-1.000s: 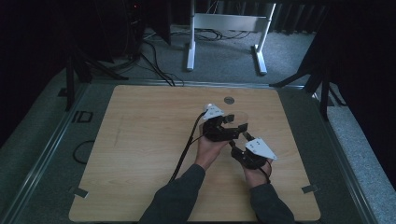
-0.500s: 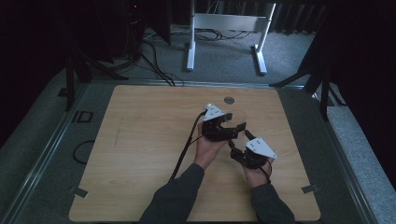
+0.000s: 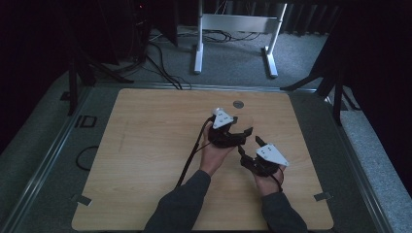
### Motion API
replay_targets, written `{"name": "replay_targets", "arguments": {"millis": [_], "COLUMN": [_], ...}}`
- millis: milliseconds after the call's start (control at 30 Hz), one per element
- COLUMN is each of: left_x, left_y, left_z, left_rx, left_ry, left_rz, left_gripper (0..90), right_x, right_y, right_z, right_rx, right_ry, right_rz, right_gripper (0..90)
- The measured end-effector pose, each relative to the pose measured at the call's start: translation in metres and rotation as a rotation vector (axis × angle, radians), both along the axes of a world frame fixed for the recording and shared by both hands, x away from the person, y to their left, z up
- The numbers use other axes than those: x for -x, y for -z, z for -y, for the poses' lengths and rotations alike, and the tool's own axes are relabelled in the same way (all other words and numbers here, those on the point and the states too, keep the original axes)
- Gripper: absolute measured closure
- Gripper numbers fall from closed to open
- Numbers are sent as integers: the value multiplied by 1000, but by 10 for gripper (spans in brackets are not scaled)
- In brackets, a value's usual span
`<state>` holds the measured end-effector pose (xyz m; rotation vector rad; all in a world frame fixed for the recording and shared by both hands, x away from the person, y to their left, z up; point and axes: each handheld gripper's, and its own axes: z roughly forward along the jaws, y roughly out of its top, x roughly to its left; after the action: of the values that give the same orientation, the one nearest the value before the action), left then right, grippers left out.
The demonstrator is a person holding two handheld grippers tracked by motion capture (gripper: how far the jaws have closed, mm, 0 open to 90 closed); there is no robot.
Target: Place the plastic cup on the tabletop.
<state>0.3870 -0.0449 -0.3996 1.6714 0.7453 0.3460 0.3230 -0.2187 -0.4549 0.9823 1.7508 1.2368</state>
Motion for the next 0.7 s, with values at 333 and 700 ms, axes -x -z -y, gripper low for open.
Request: {"name": "replay_targets", "arguments": {"millis": [333, 700], "left_x": [4, 7], "left_y": [2, 4], "left_z": [-5, -15], "left_rx": [-16, -24], "left_ry": [-8, -14], "left_rz": [13, 14], "left_gripper": [297, 299], "right_x": [1, 2], "right_y": [-1, -2], "right_z": [2, 6], "right_rx": [1, -5], "right_ry": [0, 8], "right_rz": [4, 9], "right_gripper": [290, 291]}}
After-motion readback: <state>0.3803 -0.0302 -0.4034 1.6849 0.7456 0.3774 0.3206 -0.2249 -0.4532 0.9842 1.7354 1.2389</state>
